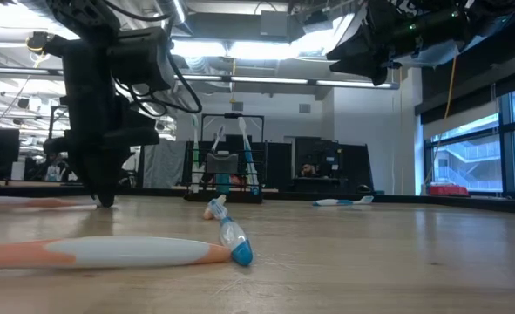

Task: Pick & Place toothbrushing station
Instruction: Put the top left orange toothbrush into the black wire organizer

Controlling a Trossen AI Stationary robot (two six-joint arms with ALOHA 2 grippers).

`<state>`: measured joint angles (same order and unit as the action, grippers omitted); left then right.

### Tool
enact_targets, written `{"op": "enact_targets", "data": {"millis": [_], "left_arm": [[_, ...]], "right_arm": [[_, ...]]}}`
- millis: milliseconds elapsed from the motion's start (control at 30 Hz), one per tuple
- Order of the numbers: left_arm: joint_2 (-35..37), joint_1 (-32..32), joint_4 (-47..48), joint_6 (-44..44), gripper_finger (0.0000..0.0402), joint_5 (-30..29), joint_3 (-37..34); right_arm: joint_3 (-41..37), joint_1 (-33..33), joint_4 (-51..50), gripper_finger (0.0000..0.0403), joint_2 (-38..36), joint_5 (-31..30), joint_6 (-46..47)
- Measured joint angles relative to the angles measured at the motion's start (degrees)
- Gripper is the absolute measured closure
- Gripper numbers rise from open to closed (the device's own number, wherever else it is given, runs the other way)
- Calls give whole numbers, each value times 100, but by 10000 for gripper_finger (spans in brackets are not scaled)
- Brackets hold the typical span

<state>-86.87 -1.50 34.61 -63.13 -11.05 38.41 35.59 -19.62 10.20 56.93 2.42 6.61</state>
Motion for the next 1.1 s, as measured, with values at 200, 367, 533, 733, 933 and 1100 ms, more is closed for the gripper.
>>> {"op": "enact_targets", "data": {"millis": [200,367,533,733,933,1100], "left_arm": [[241,0,-47,106,368,-15,-28],[683,4,-75,212,369,-212,-24],[1127,15,-234,461,369,-689,-24],[1609,15,-864,1031,369,-1672,-20],[1939,146,-1836,1901,369,-2299,-12],[2028,432,-2660,2671,369,-2439,-9]], "right_arm": [[0,0,0,211,0,0,0],[0,0,0,211,0,0,0],[0,0,0,211,0,0,6],[0,0,-1,211,0,0,11],[0,1,-2,211,0,0,24],[0,1,-2,211,1,0,24]]}}
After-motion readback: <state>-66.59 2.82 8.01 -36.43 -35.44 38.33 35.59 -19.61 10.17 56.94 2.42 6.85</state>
